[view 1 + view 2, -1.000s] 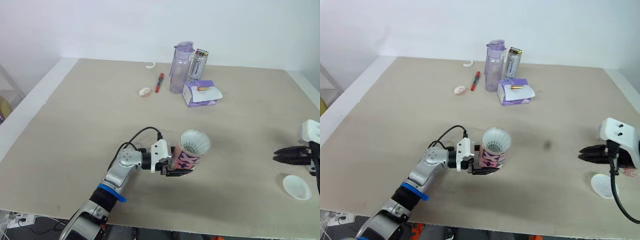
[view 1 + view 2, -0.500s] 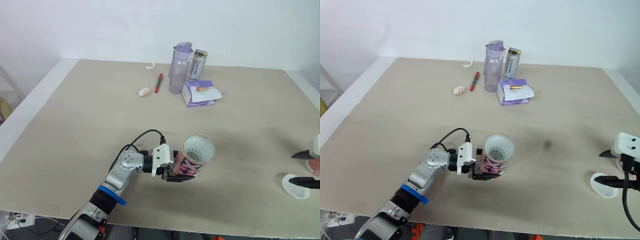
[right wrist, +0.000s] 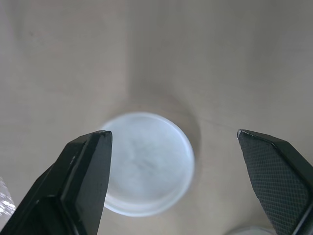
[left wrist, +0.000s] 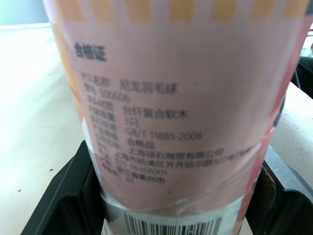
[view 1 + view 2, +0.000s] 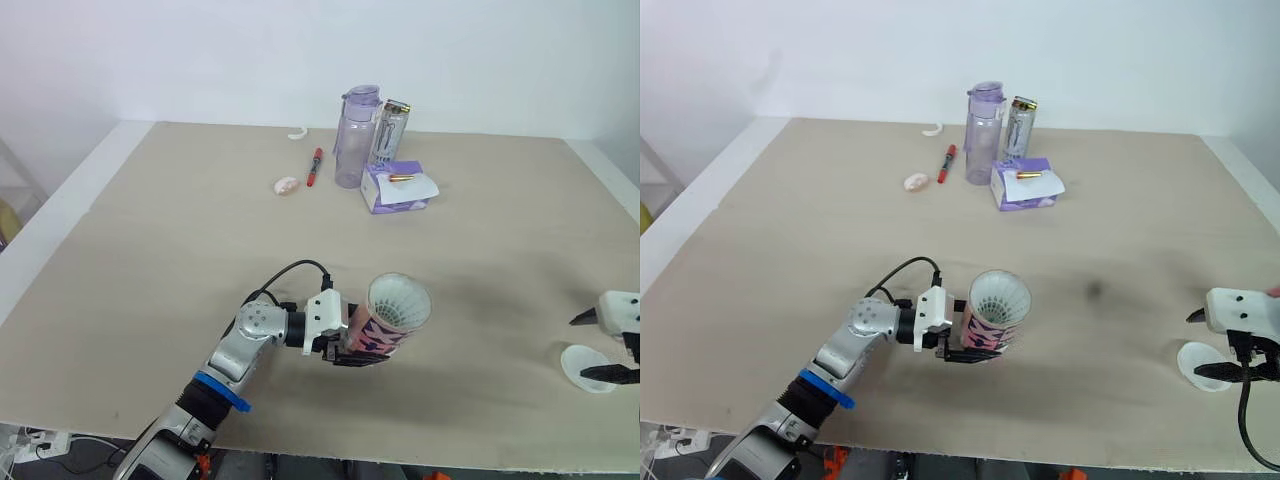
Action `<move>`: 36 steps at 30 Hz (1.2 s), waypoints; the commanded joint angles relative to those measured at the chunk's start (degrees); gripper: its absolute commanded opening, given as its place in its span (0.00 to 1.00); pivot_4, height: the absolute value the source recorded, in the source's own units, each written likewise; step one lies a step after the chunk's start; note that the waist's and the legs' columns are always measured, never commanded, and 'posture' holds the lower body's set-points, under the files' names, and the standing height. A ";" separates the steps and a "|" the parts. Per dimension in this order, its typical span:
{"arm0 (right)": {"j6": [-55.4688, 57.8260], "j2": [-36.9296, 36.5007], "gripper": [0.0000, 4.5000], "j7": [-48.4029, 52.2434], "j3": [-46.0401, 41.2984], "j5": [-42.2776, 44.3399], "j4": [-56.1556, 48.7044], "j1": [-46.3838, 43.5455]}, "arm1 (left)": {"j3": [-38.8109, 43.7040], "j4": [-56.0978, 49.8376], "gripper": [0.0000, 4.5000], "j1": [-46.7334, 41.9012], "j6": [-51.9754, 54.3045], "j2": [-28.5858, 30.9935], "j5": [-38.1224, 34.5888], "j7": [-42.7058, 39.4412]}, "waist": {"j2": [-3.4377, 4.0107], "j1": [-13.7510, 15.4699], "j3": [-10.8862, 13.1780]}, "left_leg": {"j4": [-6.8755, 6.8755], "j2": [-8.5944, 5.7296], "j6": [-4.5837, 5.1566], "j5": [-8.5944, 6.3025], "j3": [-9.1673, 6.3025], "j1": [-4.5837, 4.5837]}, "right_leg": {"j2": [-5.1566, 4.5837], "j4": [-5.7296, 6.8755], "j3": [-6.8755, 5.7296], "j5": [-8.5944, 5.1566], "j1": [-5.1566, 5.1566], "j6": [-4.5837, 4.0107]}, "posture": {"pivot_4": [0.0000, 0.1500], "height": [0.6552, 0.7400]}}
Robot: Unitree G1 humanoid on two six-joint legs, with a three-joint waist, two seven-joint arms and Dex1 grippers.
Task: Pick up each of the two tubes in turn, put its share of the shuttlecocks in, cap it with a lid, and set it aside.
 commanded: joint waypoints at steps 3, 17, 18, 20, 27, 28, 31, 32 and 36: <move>-4.79 0.46 0.98 0.69 3.36 -2.46 6.39 -6.27 | -0.67 -1.55 0.73 0.76 0.73 0.38 0.53 0.46 | 0.00 -0.02 0.01 | 0.00 0.00 0.00 0.00 -0.01 0.02 | -0.01 0.00 0.03 0.02 0.01 -0.04 | 1.00 1.00; -13.84 3.20 0.98 -3.91 9.57 -9.08 16.52 -14.23 | -0.85 -2.93 0.73 1.62 1.52 1.09 0.57 1.03 | 0.06 -0.07 0.02 | -0.02 0.01 0.00 0.00 0.06 0.23 | -0.07 0.00 0.14 0.07 0.11 -0.11 | 1.00 1.00; -14.53 3.44 0.98 -4.65 10.01 -9.71 17.10 -14.71 | -0.83 -3.03 0.73 1.65 1.63 1.15 0.60 1.07 | 0.06 -0.08 0.02 | -0.02 0.01 0.00 0.00 0.06 0.26 | -0.07 0.00 0.14 0.07 0.14 -0.12 | 1.00 1.00; -15.45 3.91 0.98 -5.82 10.68 -10.64 18.18 -15.60 | -0.81 -3.24 0.73 1.74 1.83 1.28 0.67 1.19 | 0.05 -0.10 0.02 | -0.03 0.01 0.00 0.00 0.06 0.30 | -0.07 0.00 0.14 0.07 0.19 -0.12 | 1.00 1.00; -17.25 4.65 0.98 -7.26 12.67 -12.89 21.27 -18.01 | -0.84 -4.12 0.73 2.25 2.51 1.75 0.78 1.68 | -0.05 -0.28 0.07 | -0.03 0.03 0.00 0.00 0.04 0.69 | -0.09 0.00 0.12 0.06 0.65 -0.16 | 1.00 1.00; -17.34 4.71 0.92 -7.27 12.84 -13.02 21.47 -18.18 | -0.86 -4.20 0.73 2.28 2.59 1.79 0.79 1.74 | -0.05 -0.32 0.07 | -0.03 0.03 0.00 0.00 0.04 0.70 | -0.09 -0.01 0.13 0.06 0.66 -0.17 | 1.00 1.00; -17.39 5.06 0.74 -6.54 13.06 -12.88 21.82 -18.59 | -0.91 -4.19 0.73 2.25 2.68 1.85 0.86 1.90 | -0.05 -0.46 0.07 | -0.03 0.04 0.01 0.00 0.06 0.71 | -0.10 -0.01 0.13 0.09 0.66 -0.21 | 1.00 1.00; -17.34 5.22 0.64 -6.17 13.08 -12.74 21.85 -18.68 | -0.93 -4.01 0.73 2.18 2.62 1.83 0.94 1.97 | -0.05 -0.52 0.07 | -0.03 0.05 0.01 0.00 0.05 0.72 | -0.09 0.00 0.13 0.09 0.67 -0.21 | 1.00 1.00; -17.10 5.43 0.36 -5.29 12.82 -12.18 21.70 -18.56 | -1.02 -3.78 0.73 2.20 2.45 1.85 1.10 2.13 | -0.06 -0.67 0.07 | -0.03 0.06 0.01 0.00 0.05 0.73 | -0.09 0.00 0.13 0.09 0.69 -0.22 | 1.00 1.00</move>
